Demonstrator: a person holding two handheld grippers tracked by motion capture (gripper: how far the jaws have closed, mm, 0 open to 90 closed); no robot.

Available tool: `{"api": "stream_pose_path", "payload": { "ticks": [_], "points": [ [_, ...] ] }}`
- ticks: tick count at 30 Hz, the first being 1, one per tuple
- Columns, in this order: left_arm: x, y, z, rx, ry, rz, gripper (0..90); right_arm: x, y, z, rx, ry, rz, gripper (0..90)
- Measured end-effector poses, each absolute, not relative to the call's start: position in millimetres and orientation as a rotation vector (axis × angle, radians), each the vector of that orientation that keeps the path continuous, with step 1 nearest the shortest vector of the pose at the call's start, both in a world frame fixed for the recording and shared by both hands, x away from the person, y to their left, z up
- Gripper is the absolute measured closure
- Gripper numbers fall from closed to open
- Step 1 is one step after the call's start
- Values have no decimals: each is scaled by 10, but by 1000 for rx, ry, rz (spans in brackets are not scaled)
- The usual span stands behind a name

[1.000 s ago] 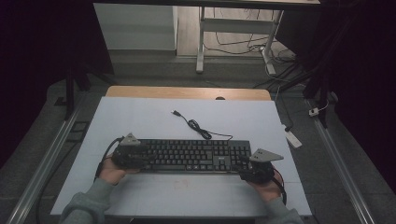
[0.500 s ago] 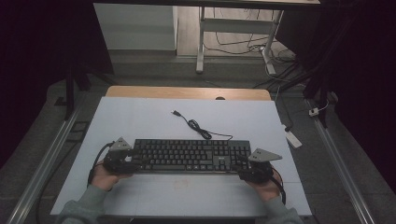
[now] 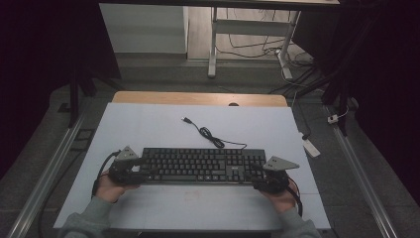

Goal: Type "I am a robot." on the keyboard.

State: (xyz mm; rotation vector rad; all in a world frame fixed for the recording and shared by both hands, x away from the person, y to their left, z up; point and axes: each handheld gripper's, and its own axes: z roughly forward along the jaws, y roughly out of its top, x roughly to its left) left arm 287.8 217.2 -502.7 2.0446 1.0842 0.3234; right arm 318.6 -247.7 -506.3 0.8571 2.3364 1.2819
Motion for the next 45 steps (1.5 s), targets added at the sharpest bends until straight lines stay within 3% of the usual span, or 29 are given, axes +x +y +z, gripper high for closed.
{"api": "stream_pose_path", "payload": {
  "ticks": [4,11,16,28,45],
  "points": [
    [2879,2164,-5038,2051,1084,319,379,3213,-2414,-5026,846,2341,1311,551],
    [2871,2170,-5027,2048,1077,327,377,3271,-2223,-4920,799,2386,1368,804],
    [2864,2169,-5020,2048,1074,331,375,3307,-2006,-4885,750,2440,1368,885],
    [2874,2148,-5035,2060,1071,329,369,3483,-1439,-4931,699,2530,1349,895],
    [2885,2112,-5061,2079,1063,327,356,3700,-1093,-5050,716,2572,1298,892]
  ]
}}
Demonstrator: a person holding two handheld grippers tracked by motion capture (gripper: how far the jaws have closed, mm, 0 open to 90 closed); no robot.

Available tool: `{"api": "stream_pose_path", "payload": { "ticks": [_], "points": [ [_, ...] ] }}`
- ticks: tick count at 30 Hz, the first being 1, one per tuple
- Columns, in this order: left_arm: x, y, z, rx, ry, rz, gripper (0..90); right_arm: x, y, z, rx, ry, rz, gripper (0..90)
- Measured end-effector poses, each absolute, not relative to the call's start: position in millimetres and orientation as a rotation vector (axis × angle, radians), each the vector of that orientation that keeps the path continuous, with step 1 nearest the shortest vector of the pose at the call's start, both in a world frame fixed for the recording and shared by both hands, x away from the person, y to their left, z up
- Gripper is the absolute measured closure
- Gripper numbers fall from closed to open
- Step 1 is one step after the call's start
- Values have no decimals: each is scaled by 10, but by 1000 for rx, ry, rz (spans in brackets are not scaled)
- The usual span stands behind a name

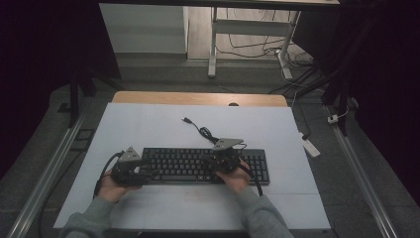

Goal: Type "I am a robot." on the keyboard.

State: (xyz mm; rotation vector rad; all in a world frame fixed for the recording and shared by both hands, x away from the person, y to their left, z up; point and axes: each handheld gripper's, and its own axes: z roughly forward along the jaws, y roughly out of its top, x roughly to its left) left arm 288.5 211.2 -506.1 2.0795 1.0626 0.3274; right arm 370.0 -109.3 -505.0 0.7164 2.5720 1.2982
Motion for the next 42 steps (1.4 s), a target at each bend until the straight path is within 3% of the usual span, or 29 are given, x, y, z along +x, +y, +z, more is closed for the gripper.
{"api": "stream_pose_path", "payload": {
  "ticks": [30,42],
  "points": [
    [2897,2096,-5097,2097,1056,322,346,3832,-825,-5179,707,2637,1166,895],
    [2888,2116,-5093,2087,1068,343,344,3712,-986,-4994,692,2565,1247,868]
  ]
}}
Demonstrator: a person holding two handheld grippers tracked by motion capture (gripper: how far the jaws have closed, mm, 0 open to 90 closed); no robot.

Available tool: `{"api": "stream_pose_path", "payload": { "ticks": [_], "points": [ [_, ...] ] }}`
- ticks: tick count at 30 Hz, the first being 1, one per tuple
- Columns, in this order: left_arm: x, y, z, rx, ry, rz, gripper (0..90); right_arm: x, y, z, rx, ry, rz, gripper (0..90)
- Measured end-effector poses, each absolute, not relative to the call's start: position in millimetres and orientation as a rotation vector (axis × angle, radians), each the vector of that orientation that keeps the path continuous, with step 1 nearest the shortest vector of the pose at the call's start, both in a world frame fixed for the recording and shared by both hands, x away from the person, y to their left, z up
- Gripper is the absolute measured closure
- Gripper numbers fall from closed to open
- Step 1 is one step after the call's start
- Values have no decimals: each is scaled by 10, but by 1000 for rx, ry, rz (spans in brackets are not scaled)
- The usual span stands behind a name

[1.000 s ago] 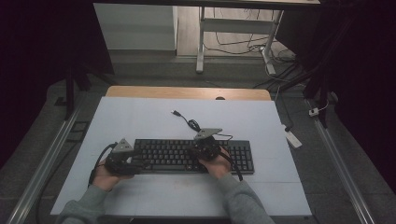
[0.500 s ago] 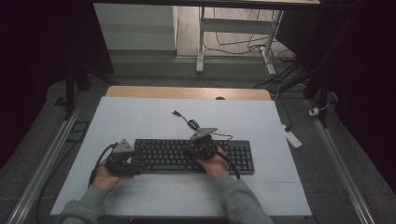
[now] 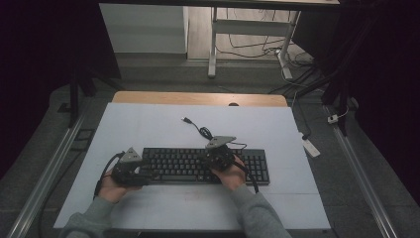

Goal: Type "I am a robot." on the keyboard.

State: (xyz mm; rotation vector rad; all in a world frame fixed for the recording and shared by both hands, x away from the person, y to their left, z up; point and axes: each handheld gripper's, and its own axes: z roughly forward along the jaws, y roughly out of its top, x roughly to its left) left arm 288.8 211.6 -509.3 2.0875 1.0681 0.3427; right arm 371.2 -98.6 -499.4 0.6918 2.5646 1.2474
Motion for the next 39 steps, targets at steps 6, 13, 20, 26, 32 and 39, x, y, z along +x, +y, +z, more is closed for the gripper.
{"api": "stream_pose_path", "payload": {
  "ticks": [6,13,20,26,32,39],
  "points": [
    [2891,2130,-5100,2083,1081,352,338,3584,-1178,-4922,712,2515,1273,716],
    [2886,2143,-5088,2068,1088,356,339,3426,-1441,-4901,727,2464,1270,590],
    [2925,2151,-5093,2053,1105,342,339,3280,-1718,-4918,721,2412,1266,555],
    [2924,2152,-5079,2039,1102,332,337,3233,-1873,-4920,741,2393,1270,540],
    [2928,2175,-5075,2031,1098,328,336,3227,-1988,-4917,763,2377,1266,539],
    [2927,2122,-5069,2043,1074,329,356,3203,-1979,-4932,759,2381,1261,538]
  ]
}}
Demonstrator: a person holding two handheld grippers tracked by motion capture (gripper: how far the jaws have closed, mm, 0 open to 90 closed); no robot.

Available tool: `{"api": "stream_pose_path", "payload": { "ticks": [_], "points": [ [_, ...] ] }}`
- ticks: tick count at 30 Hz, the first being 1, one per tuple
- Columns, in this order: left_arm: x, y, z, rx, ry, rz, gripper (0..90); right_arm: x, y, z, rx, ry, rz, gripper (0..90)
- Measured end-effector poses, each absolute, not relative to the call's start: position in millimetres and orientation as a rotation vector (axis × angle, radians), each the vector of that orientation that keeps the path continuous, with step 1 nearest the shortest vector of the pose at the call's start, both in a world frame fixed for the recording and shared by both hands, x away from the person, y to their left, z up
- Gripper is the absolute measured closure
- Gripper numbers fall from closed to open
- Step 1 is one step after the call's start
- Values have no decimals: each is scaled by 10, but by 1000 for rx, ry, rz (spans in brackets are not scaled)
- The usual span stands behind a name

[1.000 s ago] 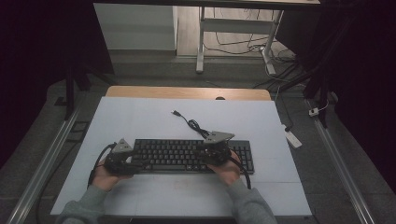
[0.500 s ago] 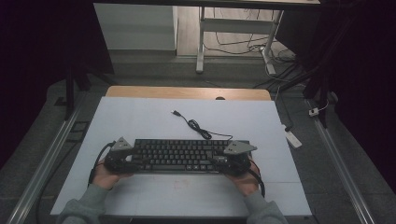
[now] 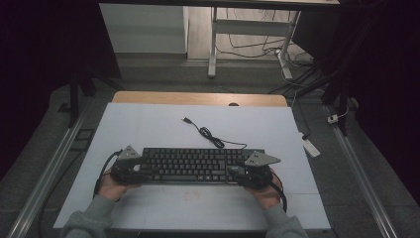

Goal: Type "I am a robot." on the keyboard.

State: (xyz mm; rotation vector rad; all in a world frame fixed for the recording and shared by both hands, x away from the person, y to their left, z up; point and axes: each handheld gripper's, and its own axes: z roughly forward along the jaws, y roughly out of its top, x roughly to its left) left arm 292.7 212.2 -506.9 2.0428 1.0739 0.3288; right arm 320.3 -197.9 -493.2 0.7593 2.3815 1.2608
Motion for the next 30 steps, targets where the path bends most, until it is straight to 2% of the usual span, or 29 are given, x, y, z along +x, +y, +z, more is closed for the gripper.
{"api": "stream_pose_path", "payload": {
  "ticks": [6,13,23,30],
  "points": [
    [2912,2078,-5050,2045,1061,349,407,3178,-1957,-4939,743,2388,1250,537],
    [2946,2030,-5021,2032,1041,349,536,3189,-1944,-4959,742,2396,1247,536],
    [3004,1795,-4994,2051,976,314,886,3183,-1933,-4974,739,2401,1240,536],
    [3061,1591,-5029,2098,936,289,890,3192,-1933,-4981,743,2401,1233,535]
  ]
}}
